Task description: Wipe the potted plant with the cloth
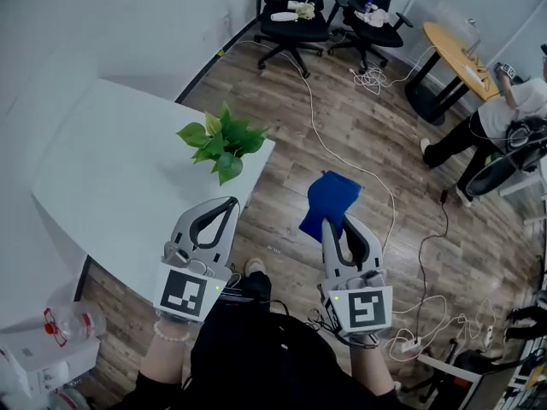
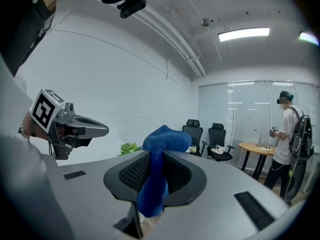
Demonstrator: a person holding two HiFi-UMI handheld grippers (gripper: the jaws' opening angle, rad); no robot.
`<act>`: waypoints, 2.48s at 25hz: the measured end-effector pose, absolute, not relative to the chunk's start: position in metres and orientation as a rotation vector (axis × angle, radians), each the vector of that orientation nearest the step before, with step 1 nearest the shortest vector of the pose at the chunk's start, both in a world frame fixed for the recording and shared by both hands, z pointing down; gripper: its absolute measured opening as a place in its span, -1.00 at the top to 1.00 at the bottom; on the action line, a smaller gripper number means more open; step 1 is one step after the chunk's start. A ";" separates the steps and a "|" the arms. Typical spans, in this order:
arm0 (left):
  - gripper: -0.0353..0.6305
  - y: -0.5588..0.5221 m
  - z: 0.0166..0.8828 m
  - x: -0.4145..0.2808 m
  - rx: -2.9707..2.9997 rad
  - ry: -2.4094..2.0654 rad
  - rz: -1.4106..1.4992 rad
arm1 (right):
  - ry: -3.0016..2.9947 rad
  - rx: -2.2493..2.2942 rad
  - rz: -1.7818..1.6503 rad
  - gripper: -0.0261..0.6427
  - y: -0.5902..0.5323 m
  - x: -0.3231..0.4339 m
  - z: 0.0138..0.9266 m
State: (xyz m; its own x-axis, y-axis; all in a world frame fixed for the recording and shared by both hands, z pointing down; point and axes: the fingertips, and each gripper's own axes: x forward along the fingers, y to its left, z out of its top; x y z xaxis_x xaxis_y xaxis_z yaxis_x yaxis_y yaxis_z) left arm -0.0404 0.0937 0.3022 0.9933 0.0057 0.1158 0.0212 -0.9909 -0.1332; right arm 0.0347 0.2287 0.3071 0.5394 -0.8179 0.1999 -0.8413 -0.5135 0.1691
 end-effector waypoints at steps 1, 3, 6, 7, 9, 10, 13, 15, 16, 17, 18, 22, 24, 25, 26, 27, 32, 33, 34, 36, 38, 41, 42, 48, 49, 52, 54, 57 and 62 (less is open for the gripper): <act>0.85 0.088 0.303 -0.035 -3.002 -0.006 -0.176 | -1.401 2.523 0.135 0.63 0.222 0.041 0.307; 0.85 0.074 0.306 -0.026 -3.001 0.021 -0.180 | -1.415 2.501 0.130 0.64 0.209 0.055 0.307; 0.85 0.049 0.310 -0.017 -3.018 0.062 -0.186 | -1.430 2.488 0.139 0.64 0.185 0.074 0.310; 0.85 0.040 0.312 -0.016 -3.024 0.080 -0.185 | -1.438 2.489 0.143 0.63 0.177 0.080 0.311; 0.85 0.024 0.314 -0.014 -3.032 0.123 -0.186 | -1.453 2.498 0.157 0.64 0.164 0.091 0.314; 0.85 0.016 0.315 -0.014 -3.035 0.148 -0.187 | -1.461 2.500 0.163 0.63 0.158 0.096 0.315; 0.85 -0.003 0.317 -0.014 -3.034 0.219 -0.182 | -1.493 2.492 0.155 0.63 0.140 0.108 0.317; 0.85 -0.013 0.320 -0.016 -3.032 0.259 -0.188 | -1.511 2.473 0.145 0.63 0.130 0.114 0.319; 0.85 -0.016 0.321 -0.018 -3.033 0.279 -0.194 | -1.520 2.461 0.143 0.63 0.126 0.116 0.320; 0.85 -0.020 0.323 -0.019 -3.035 0.299 -0.198 | -1.528 2.450 0.141 0.63 0.123 0.119 0.321; 0.85 -0.023 0.324 -0.021 -3.038 0.320 -0.202 | -1.537 2.440 0.140 0.63 0.119 0.121 0.322; 0.85 -0.036 0.333 -0.030 -3.061 0.402 -0.226 | -1.587 2.426 0.165 0.64 0.105 0.126 0.327; 0.84 -0.040 0.341 -0.031 -3.041 0.408 -0.232 | -1.617 2.427 0.178 0.63 0.100 0.128 0.328; 0.84 -0.042 0.345 -0.032 -3.020 0.400 -0.230 | -1.624 2.426 0.182 0.64 0.098 0.129 0.329; 0.84 -0.043 0.350 -0.032 -3.004 0.394 -0.232 | -1.629 2.425 0.186 0.64 0.097 0.131 0.330; 0.84 -0.044 0.354 -0.032 -2.998 0.392 -0.240 | -1.633 2.426 0.192 0.64 0.095 0.133 0.330; 0.52 -0.050 0.369 -0.032 -3.040 0.385 -0.264 | -1.697 2.480 0.251 0.63 0.081 0.147 0.330; 0.43 -0.051 0.374 -0.031 -3.044 0.384 -0.273 | -1.708 2.476 0.251 0.63 0.077 0.150 0.331; 0.35 -0.052 0.378 -0.030 -3.044 0.383 -0.286 | -1.715 2.465 0.249 0.63 0.073 0.154 0.332; 0.27 -0.052 0.388 -0.025 -3.041 0.375 -0.311 | -1.733 2.435 0.246 0.64 0.064 0.160 0.333; 0.17 -0.052 0.396 -0.018 -3.039 0.370 -0.330 | -1.755 2.398 0.253 0.63 0.055 0.166 0.335; 0.06 -0.052 0.410 -0.009 -3.031 0.382 -0.388 | -1.798 2.328 0.256 0.63 0.041 0.176 0.341; 0.04 -0.052 0.416 -0.008 -3.029 0.382 -0.415 | -1.811 2.304 0.259 0.64 0.037 0.179 0.343; -0.13 -0.050 0.456 0.001 -3.024 0.386 -0.575 | -1.888 2.176 0.272 0.63 0.006 0.202 0.356; -0.14 -0.049 0.467 0.001 -3.032 0.407 -0.608 | -1.902 2.153 0.275 0.64 0.001 0.207 0.358; -0.17 -0.048 0.485 0.004 -3.041 0.466 -0.688 | -1.946 2.070 0.283 0.64 -0.015 0.219 0.365; -0.18 -0.048 0.491 0.006 -3.043 0.505 -0.722 | -1.974 2.011 0.284 0.63 -0.027 0.226 0.368; -0.19 -0.046 0.502 0.006 -3.047 0.588 -0.782 | -2.017 1.927 0.289 0.64 -0.044 0.235 0.374; -0.21 -0.048 0.520 -0.001 -3.062 0.753 -0.847 | -2.081 1.805 0.295 0.64 -0.071 0.243 0.390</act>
